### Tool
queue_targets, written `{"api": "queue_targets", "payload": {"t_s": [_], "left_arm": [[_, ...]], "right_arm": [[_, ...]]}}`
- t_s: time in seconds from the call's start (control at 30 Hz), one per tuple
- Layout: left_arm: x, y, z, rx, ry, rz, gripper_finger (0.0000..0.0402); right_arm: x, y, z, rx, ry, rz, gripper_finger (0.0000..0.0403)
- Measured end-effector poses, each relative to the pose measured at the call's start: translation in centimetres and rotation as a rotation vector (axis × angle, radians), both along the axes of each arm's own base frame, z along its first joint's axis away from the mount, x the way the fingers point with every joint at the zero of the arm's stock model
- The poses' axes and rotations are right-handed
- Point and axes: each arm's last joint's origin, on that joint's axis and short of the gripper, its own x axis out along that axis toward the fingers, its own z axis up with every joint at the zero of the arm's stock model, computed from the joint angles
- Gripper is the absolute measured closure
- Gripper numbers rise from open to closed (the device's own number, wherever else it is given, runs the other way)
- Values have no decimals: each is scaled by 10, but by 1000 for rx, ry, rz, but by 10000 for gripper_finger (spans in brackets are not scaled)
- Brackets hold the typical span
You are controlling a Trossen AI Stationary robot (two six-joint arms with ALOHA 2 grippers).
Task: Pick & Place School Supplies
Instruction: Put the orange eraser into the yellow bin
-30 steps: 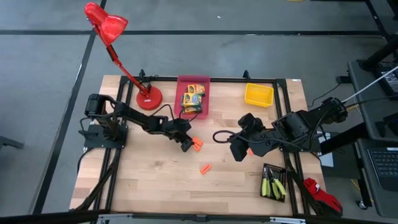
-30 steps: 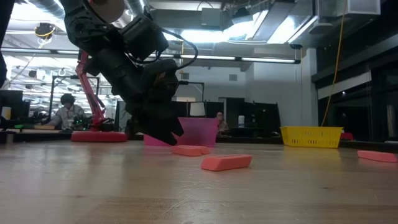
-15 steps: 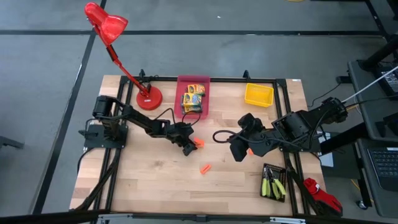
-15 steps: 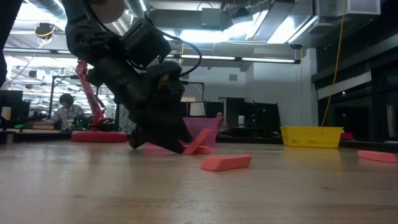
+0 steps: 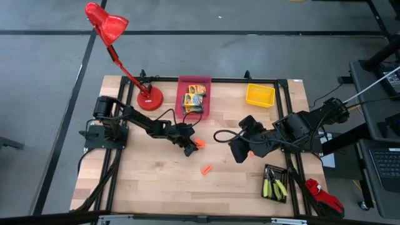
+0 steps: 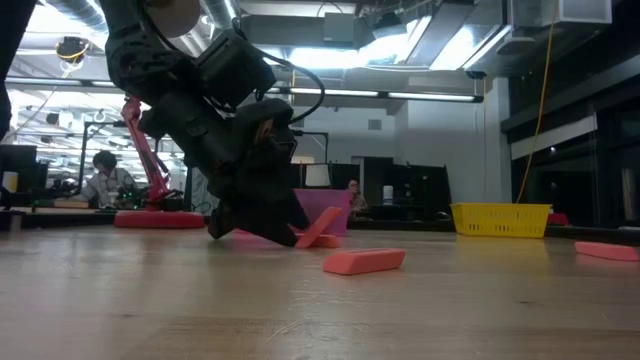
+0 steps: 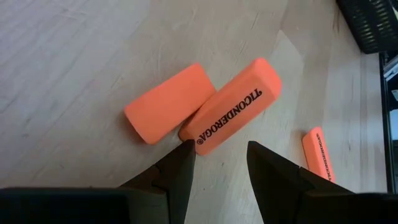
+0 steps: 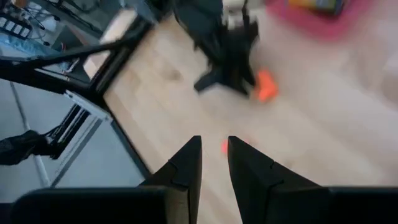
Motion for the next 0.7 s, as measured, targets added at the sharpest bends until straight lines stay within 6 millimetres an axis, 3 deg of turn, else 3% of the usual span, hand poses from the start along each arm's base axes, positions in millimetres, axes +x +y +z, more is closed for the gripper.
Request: {"api": "queue_targets", "payload": {"t_s": [0.17,0.4,0.57,0.7], "left_arm": [[0,0,-1,8,3,12,254],[0,0,-1,20,3,23,254],[0,-3,0,32,-12,26,254],[1,-5,1,36,-28,37,254]], "right_arm": [[17,0,-37,151,59,-33,324],[57,-14,-107,333,-167,-43,324],[49,-36,-169,445,-37,-133,323],[45,-43,-195,511,-72,-173,323]]}}
